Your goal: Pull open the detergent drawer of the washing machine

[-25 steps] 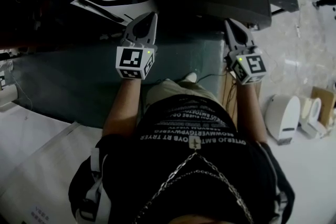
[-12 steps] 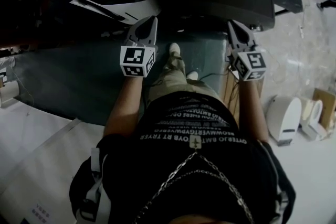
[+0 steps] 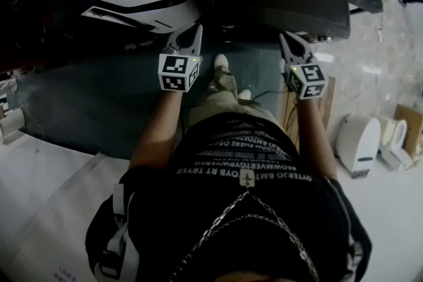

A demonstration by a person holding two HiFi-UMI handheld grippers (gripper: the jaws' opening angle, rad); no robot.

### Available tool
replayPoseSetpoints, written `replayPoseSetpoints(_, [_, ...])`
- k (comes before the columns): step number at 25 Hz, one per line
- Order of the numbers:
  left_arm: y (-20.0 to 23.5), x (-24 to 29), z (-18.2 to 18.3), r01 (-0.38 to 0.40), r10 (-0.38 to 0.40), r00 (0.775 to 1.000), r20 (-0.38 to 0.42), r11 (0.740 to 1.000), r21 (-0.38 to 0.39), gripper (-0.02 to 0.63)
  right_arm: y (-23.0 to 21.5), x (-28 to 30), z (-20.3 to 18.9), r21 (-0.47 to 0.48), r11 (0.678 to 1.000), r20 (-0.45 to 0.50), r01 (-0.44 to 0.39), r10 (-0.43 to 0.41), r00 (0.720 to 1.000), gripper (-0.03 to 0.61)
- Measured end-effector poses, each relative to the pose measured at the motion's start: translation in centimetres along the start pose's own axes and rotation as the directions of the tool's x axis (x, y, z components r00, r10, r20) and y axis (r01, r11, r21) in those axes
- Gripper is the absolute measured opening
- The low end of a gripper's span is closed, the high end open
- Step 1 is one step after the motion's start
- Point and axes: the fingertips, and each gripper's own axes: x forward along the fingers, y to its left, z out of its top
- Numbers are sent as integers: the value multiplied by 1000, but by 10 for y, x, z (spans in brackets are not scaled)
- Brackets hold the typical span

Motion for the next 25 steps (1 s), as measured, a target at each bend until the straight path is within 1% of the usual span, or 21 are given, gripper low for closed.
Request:
replayPoseSetpoints(5, [8,27,-28,39,-40,997,-67,999,-15,5,3,28,-26,13,1000,-80,-23,24,996,-11])
replayPoseSetpoints(10, [12,53,-53,70,-75,989,-126,996,-45,5,2,52,-52,20,999,-160,-40,43,986,-11])
replayPoseSetpoints(17, [17,81,-88,123,-138,967,-213,989,-79,6,-1,74,-81,31,999,-245,-37,43,969,-11])
replayPoseSetpoints(24, [19,106,-110,167,-188,944,-272,981,-99,61,-9,93,-103,60,998,-302,-21,38,953,-8])
replayPoseSetpoints(25, [20,109,-112,170,-191,942,-277,980,-100,66,-9,95,-106,68,997,-308,-24,44,950,2])
